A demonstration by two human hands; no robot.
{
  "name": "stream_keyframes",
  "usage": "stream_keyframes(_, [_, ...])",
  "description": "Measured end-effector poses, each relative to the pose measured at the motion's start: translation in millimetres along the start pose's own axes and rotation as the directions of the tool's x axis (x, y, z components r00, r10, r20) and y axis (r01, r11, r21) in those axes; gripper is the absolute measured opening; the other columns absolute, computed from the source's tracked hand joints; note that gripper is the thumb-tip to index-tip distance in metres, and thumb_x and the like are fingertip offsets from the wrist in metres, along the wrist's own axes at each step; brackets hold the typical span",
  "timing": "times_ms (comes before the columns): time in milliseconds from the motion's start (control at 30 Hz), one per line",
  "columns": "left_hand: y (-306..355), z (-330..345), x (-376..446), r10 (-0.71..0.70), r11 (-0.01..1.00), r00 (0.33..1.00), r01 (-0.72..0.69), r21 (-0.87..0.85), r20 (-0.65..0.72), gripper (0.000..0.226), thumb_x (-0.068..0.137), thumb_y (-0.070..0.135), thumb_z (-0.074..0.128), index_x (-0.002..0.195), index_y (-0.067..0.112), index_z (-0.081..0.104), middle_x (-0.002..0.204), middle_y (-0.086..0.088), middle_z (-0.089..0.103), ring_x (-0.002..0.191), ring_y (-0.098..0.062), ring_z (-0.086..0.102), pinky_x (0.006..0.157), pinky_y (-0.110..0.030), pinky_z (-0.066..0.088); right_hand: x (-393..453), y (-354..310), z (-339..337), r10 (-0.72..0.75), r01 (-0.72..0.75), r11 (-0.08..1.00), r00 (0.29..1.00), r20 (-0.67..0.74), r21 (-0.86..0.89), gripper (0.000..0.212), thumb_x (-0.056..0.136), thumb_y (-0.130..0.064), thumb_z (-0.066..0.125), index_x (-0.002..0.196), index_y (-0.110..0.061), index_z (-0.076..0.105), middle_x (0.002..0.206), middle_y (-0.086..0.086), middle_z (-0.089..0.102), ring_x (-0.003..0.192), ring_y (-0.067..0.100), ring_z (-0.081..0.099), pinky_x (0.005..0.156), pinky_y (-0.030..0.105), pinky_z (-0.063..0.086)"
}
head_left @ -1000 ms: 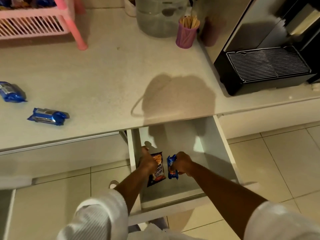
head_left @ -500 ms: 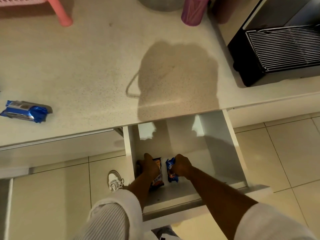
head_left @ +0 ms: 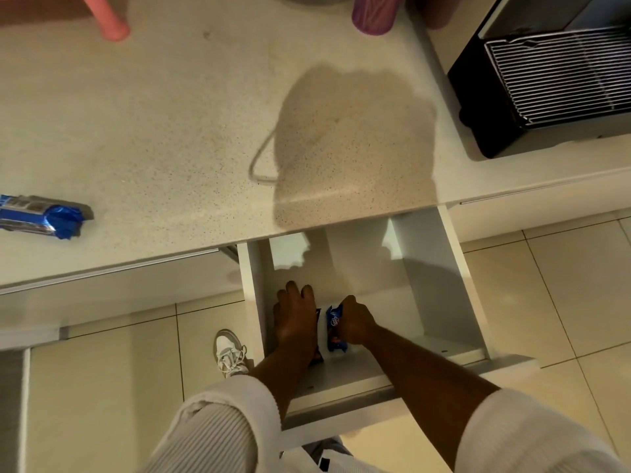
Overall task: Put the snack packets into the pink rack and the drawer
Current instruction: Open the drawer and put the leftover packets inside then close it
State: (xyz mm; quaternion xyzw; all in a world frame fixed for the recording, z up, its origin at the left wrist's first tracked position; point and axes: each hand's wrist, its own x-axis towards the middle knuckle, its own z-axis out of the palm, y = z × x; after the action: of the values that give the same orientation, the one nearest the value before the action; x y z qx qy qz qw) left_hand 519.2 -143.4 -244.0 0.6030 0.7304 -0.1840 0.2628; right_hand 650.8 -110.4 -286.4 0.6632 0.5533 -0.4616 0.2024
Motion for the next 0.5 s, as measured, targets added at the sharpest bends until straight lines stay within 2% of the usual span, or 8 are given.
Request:
stream_keyframes(33, [-0.5, 0.7, 1.1, 0.037, 0.999, 0.999, -0.037, 0.003, 0.019, 0.078, 0.070, 0.026, 0.085, 0.134, 0.013, 0.043, 0.135, -0.015, 0.039, 0.121, -0.030, 0.044, 0.095, -0.037, 0.047, -1.0, -0.9, 0.1, -0.009, 0.009, 1.000, 1.000, -0.007, -0.001, 0.061, 0.083, -0.011, 0.077, 0.129, 0.001, 0.039, 0.127, 0.020, 0.058, 0.114, 0.033, 0.060, 0.081, 0.032, 0.047])
stream_keyframes(100, [-0.8, 0.7, 0.9, 0.093, 0.995, 0.983, -0.087, -0.049, 0.156, 0.068, 0.075, 0.026, 0.083, 0.133, 0.012, 0.048, 0.135, -0.012, 0.044, 0.122, -0.028, 0.046, 0.099, -0.038, 0.047, -4.0, -2.6, -0.4, -0.020, 0.019, 0.999, 0.999, -0.044, -0.029, 0.066, 0.080, -0.015, 0.080, 0.129, -0.001, 0.039, 0.126, 0.018, 0.057, 0.114, 0.033, 0.060, 0.088, 0.035, 0.049])
stream_keyframes(167, [-1.1, 0.2, -0.6, 0.100, 0.994, 0.951, -0.081, -0.075, 0.293, 0.067, 0.077, 0.029, 0.082, 0.134, 0.013, 0.050, 0.135, -0.011, 0.046, 0.124, -0.029, 0.049, 0.102, -0.038, 0.048, -5.6, -3.0, -0.6, -0.030, 0.027, 0.999, 0.996, -0.081, -0.042, 0.068, 0.078, -0.015, 0.081, 0.131, -0.002, 0.039, 0.127, 0.018, 0.057, 0.115, 0.033, 0.060, 0.092, 0.037, 0.050])
stream_keyframes(200, [-1.6, 0.9, -0.5, 0.097, 0.994, 0.944, -0.077, -0.076, 0.316, 0.069, 0.077, 0.029, 0.082, 0.136, 0.013, 0.049, 0.136, -0.011, 0.045, 0.124, -0.029, 0.049, 0.102, -0.039, 0.048, -5.8, -3.1, -0.9, -0.037, 0.034, 0.999, 0.996, -0.079, -0.037, 0.069, 0.079, -0.015, 0.081, 0.132, -0.001, 0.039, 0.127, 0.019, 0.057, 0.115, 0.033, 0.060, 0.092, 0.037, 0.050])
stream_keyframes(367, [-5.0, 3.9, 0.2, 0.083, 0.994, 0.957, -0.060, -0.091, 0.277, 0.081, 0.074, 0.028, 0.084, 0.141, 0.013, 0.042, 0.141, -0.012, 0.036, 0.127, -0.029, 0.046, 0.103, -0.039, 0.048, -4.3, 0.2, 1.7, -0.083, 0.082, 0.996, 0.996, -0.038, -0.045, 0.063, 0.082, -0.011, 0.078, 0.129, 0.002, 0.039, 0.123, 0.020, 0.060, 0.110, 0.032, 0.062, 0.077, 0.032, 0.045])
stream_keyframes(500, [-6.6, 7.6, -1.4, 0.079, 0.993, 0.965, -0.054, -0.107, 0.250, 0.086, 0.073, 0.030, 0.085, 0.144, 0.014, 0.037, 0.144, -0.012, 0.032, 0.129, -0.030, 0.041, 0.104, -0.039, 0.047, -2.7, 2.9, 2.3, -0.122, 0.119, 0.992, 0.990, -0.065, -0.047, 0.052, 0.086, -0.007, 0.073, 0.126, 0.002, 0.041, 0.121, 0.021, 0.060, 0.108, 0.033, 0.062, 0.077, 0.033, 0.045])
